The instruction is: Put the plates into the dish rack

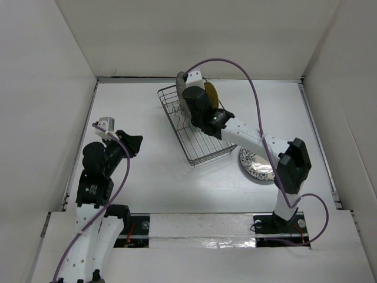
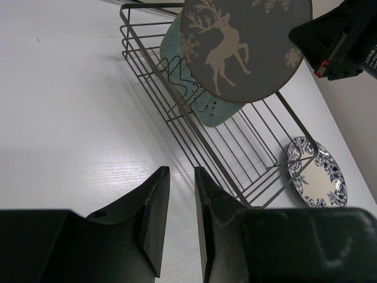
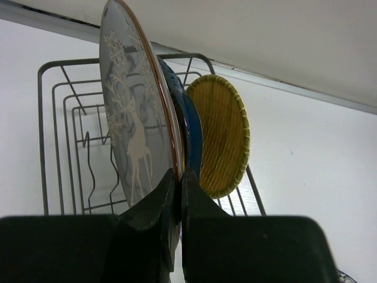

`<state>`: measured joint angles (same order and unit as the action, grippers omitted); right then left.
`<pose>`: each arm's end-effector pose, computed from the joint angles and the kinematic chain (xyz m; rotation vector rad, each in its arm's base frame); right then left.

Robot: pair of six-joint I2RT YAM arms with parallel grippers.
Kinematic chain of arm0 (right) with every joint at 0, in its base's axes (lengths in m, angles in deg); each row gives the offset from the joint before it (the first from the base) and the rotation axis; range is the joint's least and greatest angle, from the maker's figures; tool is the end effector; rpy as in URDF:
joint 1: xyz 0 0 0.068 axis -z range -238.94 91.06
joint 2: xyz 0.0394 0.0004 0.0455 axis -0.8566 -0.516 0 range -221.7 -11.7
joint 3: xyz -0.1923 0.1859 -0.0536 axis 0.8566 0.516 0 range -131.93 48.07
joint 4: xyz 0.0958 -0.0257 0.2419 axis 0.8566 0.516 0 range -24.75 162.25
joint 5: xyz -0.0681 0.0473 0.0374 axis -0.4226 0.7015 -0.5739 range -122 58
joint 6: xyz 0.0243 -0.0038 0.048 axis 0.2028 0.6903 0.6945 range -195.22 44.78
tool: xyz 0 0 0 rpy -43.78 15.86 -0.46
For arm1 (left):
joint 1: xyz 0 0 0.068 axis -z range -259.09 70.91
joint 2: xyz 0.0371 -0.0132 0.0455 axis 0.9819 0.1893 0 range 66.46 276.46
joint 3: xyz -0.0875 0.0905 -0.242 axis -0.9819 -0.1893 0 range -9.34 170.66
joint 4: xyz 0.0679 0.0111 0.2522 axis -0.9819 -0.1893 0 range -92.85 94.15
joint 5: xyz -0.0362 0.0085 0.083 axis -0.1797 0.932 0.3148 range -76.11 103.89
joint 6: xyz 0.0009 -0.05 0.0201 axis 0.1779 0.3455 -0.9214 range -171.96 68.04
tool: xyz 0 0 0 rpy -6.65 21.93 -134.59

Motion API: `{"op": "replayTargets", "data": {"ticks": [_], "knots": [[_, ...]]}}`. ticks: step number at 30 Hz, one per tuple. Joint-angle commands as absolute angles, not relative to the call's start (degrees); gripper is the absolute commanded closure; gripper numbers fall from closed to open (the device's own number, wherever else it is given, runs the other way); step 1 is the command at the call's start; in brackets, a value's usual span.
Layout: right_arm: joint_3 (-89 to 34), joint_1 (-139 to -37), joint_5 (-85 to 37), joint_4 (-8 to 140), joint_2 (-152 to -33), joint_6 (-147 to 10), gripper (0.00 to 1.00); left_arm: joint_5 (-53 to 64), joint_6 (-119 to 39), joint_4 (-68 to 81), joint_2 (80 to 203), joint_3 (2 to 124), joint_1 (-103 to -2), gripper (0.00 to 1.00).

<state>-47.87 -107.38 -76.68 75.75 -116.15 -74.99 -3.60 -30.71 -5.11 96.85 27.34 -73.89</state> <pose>0.3046 0.3058 0.3599 -0.2442 1.7902 -0.1396 0.1355 -0.0231 0.3280 0.0083 1.6540 -0.6006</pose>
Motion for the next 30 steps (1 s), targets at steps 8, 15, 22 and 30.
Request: {"op": "replayTargets", "data": {"ticks": [8, 15, 22, 30], "knots": [[-50.1, -112.7, -94.4, 56.3, -120.0, -83.6, 1.00, -4.5, -31.0, -2.8, 97.0, 29.9, -73.6, 0.79], [-49.5, -112.8, -88.8, 62.6, -122.1, -75.3, 1.00, -4.6, -31.1, -2.6, 97.0, 29.9, -73.6, 0.79], [-47.3, -110.3, -80.1, 68.8, -122.3, -63.5, 1.00, -4.4, -31.0, -2.6, 97.2, 29.9, -73.6, 0.79], [-46.5, -108.2, -73.1, 70.7, -121.0, -58.4, 0.65, -4.5, -31.0, -2.5, 97.5, 29.9, -73.6, 0.79]]}}
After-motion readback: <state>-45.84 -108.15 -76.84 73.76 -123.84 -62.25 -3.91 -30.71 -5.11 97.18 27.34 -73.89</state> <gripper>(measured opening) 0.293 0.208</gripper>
